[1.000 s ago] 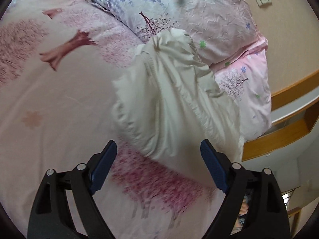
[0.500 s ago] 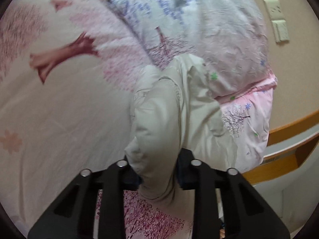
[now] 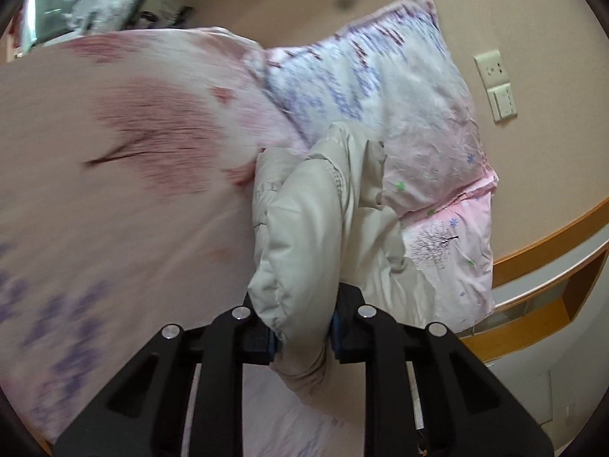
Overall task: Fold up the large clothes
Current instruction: 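Grasp the folded jacket with both grippers and lift it toward the pillows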
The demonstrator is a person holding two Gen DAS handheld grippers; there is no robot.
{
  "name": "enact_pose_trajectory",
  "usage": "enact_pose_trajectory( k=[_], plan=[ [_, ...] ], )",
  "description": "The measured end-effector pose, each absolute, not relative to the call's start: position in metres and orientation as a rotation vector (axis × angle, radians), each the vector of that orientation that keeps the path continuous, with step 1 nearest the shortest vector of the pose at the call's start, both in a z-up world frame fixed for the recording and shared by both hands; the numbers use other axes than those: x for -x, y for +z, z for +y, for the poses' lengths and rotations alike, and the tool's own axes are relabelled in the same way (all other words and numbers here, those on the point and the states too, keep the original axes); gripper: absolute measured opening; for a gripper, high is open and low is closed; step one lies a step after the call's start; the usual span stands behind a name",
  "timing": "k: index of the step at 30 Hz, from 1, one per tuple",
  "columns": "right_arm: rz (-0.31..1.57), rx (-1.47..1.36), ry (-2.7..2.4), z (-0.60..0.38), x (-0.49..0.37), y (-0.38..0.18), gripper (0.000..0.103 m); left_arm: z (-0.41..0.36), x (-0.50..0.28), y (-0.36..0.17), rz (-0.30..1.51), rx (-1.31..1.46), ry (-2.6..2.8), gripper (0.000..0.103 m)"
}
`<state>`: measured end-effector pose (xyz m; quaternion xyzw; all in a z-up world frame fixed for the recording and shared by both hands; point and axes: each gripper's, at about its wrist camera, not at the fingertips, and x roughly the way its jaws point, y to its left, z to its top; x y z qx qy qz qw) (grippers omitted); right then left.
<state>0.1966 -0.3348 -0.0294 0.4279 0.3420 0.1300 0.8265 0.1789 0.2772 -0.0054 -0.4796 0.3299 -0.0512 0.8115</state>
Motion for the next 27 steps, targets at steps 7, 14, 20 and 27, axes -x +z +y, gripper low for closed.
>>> enact_pose_trajectory(
  k=[7, 14, 20, 27],
  plan=[
    [0.727, -0.81, 0.193, -0.312, -0.153, -0.041, 0.036, 0.296, -0.135, -0.022, 0.719, 1.026, -0.081, 0.03],
    [0.576, -0.544, -0.078, -0.313, -0.117, 0.01, 0.065, 0.29, -0.136, -0.024, 0.732, 0.938, -0.06, 0.06],
    [0.591, -0.259, 0.098, -0.233, -0.15, 0.057, 0.05, 0.282, -0.14, -0.021, 0.742, 0.878, -0.052, 0.065],
    [0.764, -0.059, 0.317, -0.121, -0.212, 0.054, 0.02, 0.282, -0.146, -0.026, 0.75, 0.895, -0.036, 0.065]
  ],
)
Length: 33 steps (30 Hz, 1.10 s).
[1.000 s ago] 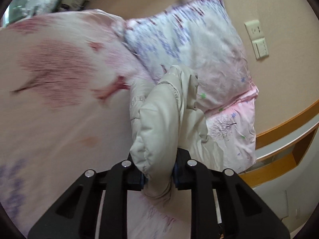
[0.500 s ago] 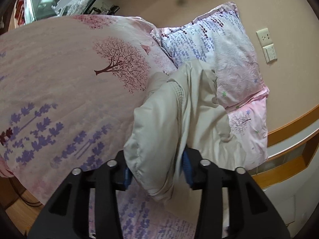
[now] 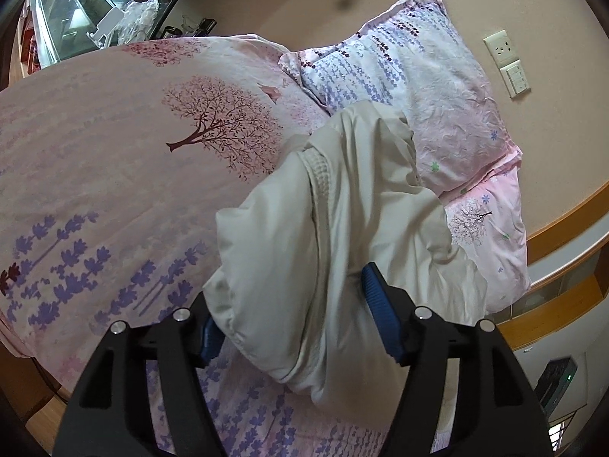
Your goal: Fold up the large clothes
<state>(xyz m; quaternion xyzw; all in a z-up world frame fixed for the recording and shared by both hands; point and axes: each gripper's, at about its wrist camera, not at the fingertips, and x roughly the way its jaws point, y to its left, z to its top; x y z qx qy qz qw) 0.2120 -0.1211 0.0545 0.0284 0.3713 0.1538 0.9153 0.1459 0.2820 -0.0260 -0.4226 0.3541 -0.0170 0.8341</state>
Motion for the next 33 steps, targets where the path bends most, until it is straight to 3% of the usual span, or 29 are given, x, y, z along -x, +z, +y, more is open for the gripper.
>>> enact_pose_trajectory(
  k=[6, 18, 33],
  plan=[
    [0.826, -0.016, 0.36, -0.074, -0.235, 0.044, 0.019, 0.286, -0.147, -0.032, 0.735, 0.947, -0.026, 0.064],
    [1.029, 0.05, 0.292, -0.049, -0.275, -0.003, 0.019, 0.275, -0.155, 0.002, 0.654, 0.868, -0.077, 0.033],
    [1.112, 0.033, 0.294, -0.05, -0.295, -0.02, 0.019, 0.191, -0.153, 0.098, 0.434, 0.603, -0.35, 0.031]
  ],
)
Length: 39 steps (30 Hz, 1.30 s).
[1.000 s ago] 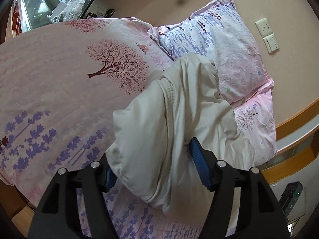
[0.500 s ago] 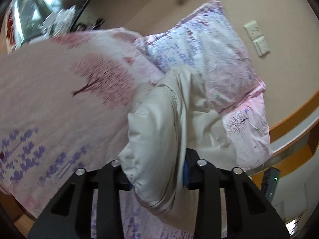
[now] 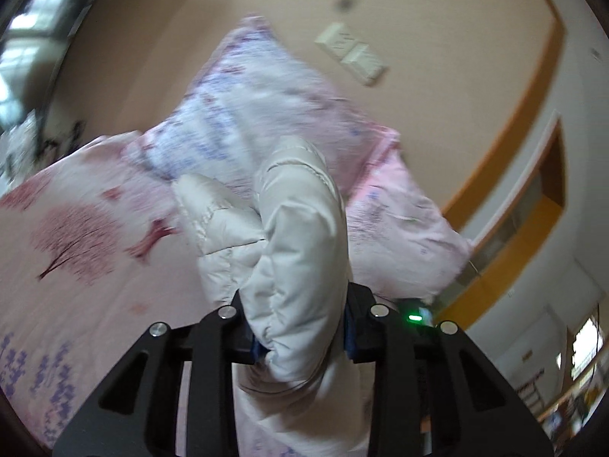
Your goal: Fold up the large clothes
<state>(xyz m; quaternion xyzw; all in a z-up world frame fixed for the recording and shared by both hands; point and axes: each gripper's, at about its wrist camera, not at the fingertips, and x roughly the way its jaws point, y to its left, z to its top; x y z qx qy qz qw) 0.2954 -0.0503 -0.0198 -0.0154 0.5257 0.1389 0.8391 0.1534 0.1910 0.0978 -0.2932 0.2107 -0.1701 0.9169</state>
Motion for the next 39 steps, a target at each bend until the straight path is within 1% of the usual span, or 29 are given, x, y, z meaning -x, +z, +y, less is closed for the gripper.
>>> enact_pose_trajectory(
  k=[3, 6, 11, 14, 17, 20, 23, 27, 29, 31, 33, 39],
  plan=[
    [1.104, 0.012, 0.337, -0.057, -0.295, -0.018, 0.019, 0.167, -0.149, 0.112, 0.406, 0.541, -0.397, 0.031],
    [1.128, -0.119, 0.367, -0.083, -0.294, -0.009, 0.018, 0.148, -0.146, 0.123, 0.388, 0.489, -0.421, 0.032],
    [1.064, -0.194, 0.369, -0.1, -0.279, 0.015, 0.018, 0.128, -0.146, 0.132, 0.381, 0.449, -0.448, 0.033],
    [1.112, -0.191, 0.38, -0.087, -0.29, 0.005, 0.018, 0.12, -0.147, 0.134, 0.382, 0.436, -0.465, 0.034],
    [1.199, -0.243, 0.41, -0.076, -0.315, -0.018, 0.014, 0.106, -0.149, 0.131, 0.405, 0.415, -0.478, 0.035],
    [1.226, -0.277, 0.439, -0.082, -0.32, -0.015, 0.013, 0.096, -0.148, 0.127, 0.404, 0.405, -0.491, 0.036],
    [1.169, -0.309, 0.462, -0.107, -0.307, 0.002, 0.014, 0.085, -0.144, 0.13, 0.389, 0.395, -0.536, 0.036],
    [1.008, -0.346, 0.43, -0.163, -0.272, 0.039, 0.016, 0.058, -0.141, 0.129, 0.386, 0.358, -0.593, 0.038],
    [0.927, -0.37, 0.379, -0.196, -0.257, 0.055, 0.026, 0.044, -0.141, 0.128, 0.388, 0.349, -0.627, 0.038],
    [0.865, -0.391, 0.322, -0.225, -0.243, 0.065, 0.031, 0.03, -0.141, 0.127, 0.394, 0.345, -0.665, 0.039],
    [0.829, -0.418, 0.257, -0.256, -0.231, 0.07, 0.031, 0.012, -0.142, 0.125, 0.404, 0.336, -0.706, 0.039],
    [0.806, -0.461, 0.115, -0.312, -0.213, 0.065, 0.032, -0.052, -0.149, 0.109, 0.476, 0.288, -0.829, 0.039]
  ],
)
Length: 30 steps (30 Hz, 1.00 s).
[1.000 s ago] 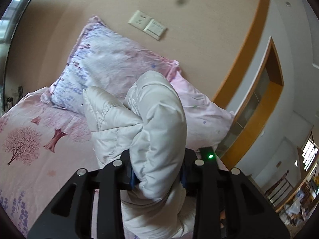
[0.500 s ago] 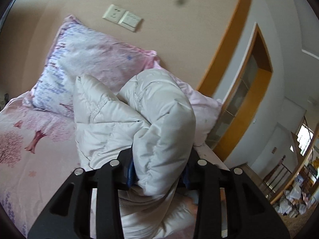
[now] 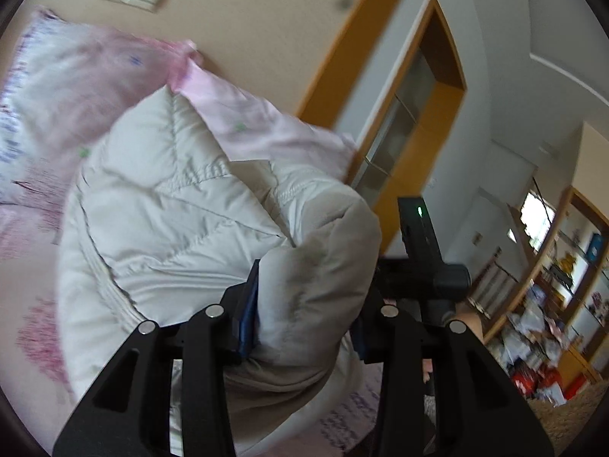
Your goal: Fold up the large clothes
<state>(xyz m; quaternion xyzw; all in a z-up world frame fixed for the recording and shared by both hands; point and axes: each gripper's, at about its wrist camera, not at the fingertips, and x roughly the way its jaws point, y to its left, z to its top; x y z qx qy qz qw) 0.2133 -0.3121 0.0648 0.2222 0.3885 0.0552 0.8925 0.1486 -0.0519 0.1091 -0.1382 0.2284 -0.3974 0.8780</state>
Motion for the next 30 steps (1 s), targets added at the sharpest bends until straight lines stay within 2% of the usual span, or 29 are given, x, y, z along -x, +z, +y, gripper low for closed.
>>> enact_pose_trajectory(
  k=[6, 13, 19, 21, 23, 24, 26, 30],
  plan=[
    [0.75, -0.46, 0.013, -0.345, -0.2, 0.071, 0.032, -0.116, -0.151, 0.085, 0.552, 0.188, -0.897, 0.039],
    [0.68, -0.427, 0.01, -0.368, -0.182, 0.087, 0.032, -0.156, -0.141, 0.072, 0.541, 0.053, -0.878, 0.041],
    [0.809, -0.416, -0.004, -0.37, -0.194, 0.05, 0.031, -0.142, -0.148, 0.072, 0.556, 0.122, -0.889, 0.041],
    [0.854, -0.441, 0.045, -0.365, -0.209, 0.033, 0.028, -0.141, -0.147, 0.073, 0.551, 0.124, -0.891, 0.042],
    [0.866, -0.434, 0.063, -0.358, -0.224, 0.025, 0.008, -0.141, -0.148, 0.075, 0.544, 0.12, -0.89, 0.043],
    [0.871, -0.441, 0.077, -0.355, -0.234, 0.022, 0.005, -0.14, -0.147, 0.075, 0.541, 0.12, -0.891, 0.043],
    [0.878, -0.436, 0.083, -0.349, -0.252, 0.019, 0.001, -0.14, -0.146, 0.077, 0.532, 0.119, -0.892, 0.045],
    [0.945, -0.445, 0.098, -0.346, -0.29, 0.002, 0.001, -0.146, -0.143, 0.078, 0.508, 0.095, -0.888, 0.052]
  ],
)
